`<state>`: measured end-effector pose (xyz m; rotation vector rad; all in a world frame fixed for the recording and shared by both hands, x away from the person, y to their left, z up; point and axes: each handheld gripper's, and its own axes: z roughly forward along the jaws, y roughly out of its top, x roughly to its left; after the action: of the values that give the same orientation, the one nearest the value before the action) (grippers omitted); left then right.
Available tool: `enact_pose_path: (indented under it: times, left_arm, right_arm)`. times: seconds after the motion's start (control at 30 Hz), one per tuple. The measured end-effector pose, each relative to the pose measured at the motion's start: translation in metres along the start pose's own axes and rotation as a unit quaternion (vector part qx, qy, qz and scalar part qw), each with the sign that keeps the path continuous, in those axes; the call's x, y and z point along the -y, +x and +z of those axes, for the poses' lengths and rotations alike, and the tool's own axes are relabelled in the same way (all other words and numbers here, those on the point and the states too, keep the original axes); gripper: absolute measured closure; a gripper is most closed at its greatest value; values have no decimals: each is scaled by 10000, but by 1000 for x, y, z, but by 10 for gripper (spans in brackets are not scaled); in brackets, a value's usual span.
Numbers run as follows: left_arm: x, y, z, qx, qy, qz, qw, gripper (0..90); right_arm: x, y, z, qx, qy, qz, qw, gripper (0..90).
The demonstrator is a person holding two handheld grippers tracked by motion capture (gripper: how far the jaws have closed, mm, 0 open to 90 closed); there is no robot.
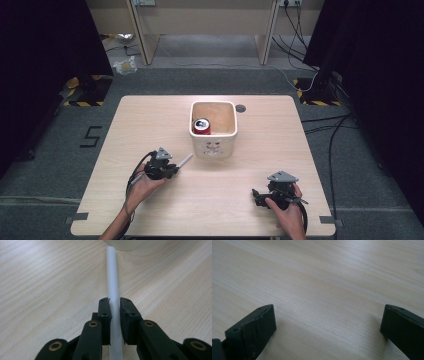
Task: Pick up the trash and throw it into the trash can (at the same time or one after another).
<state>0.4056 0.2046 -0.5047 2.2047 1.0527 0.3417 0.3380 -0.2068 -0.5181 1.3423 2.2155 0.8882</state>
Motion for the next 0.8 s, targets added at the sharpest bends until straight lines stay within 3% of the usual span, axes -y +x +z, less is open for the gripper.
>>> enact_pose_path:
  times: [0.3, 0.8]
  left_arm:
    - [-1, 5, -3, -61, -84, 29, 9999, 802]
    - [-24, 21, -44, -118, -603, 15, 9981, 800]
  right_arm:
    - [0, 0, 0, 0, -2, 7, 10000, 2]
    - [0, 0, 0, -1, -1, 4, 10000, 2]
